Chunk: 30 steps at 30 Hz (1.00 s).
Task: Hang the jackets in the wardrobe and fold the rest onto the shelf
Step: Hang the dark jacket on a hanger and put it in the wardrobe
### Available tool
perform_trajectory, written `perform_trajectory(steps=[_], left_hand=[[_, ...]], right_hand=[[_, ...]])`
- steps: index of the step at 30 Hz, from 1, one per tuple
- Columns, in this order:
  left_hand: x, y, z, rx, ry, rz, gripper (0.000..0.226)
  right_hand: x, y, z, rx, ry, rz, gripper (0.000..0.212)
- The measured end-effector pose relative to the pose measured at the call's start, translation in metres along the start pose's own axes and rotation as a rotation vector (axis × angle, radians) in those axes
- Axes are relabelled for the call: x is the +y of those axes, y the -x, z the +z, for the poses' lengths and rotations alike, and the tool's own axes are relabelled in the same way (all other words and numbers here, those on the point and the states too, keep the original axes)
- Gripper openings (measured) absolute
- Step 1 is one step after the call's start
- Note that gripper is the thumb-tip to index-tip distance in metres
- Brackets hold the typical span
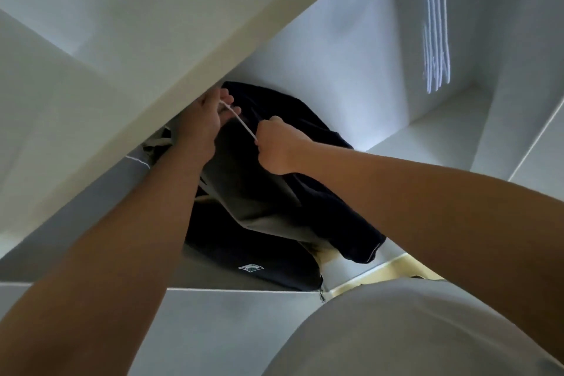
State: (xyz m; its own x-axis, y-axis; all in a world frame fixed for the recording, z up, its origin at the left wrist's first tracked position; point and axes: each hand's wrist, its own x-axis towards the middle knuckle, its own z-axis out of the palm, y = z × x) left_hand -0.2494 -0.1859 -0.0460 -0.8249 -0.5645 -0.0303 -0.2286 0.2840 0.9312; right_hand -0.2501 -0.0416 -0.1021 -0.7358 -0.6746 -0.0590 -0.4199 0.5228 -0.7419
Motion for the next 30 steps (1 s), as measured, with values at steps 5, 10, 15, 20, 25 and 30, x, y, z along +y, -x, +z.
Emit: perform_trajectory(steps=[5,10,15,20,25,30], left_hand=[[0.009,-0.010,-0.013,0.036,0.119,-0.065,0.020],[0.003,-0.023,-0.023,0.077,0.120,-0.052,0.015],[-0.006,-0.035,-0.034,0.073,0.112,-0.105,0.007],[-0.019,-0.047,-0.043,0.064,0.067,-0.107,0.014],[-0.038,-0.052,-0.050,0.067,-0.053,-0.084,0.024],[-0.030,-0.049,-0.051,0.043,-0.160,-0.074,0.016]], right_hand=[[-0.018,-0.018,0.006,0.099,-0.106,-0.008,0.011],[-0.024,-0.033,0.011,0.143,-0.069,-0.035,0.015],[-0.031,-0.045,0.019,0.141,-0.022,-0.043,0.025],[-0.037,-0.052,0.030,0.106,-0.020,-0.022,0.022],[-0.032,-0.054,0.052,0.058,0.012,-0.009,0.009],[-0.035,-0.062,0.059,0.061,0.082,-0.065,0.021]])
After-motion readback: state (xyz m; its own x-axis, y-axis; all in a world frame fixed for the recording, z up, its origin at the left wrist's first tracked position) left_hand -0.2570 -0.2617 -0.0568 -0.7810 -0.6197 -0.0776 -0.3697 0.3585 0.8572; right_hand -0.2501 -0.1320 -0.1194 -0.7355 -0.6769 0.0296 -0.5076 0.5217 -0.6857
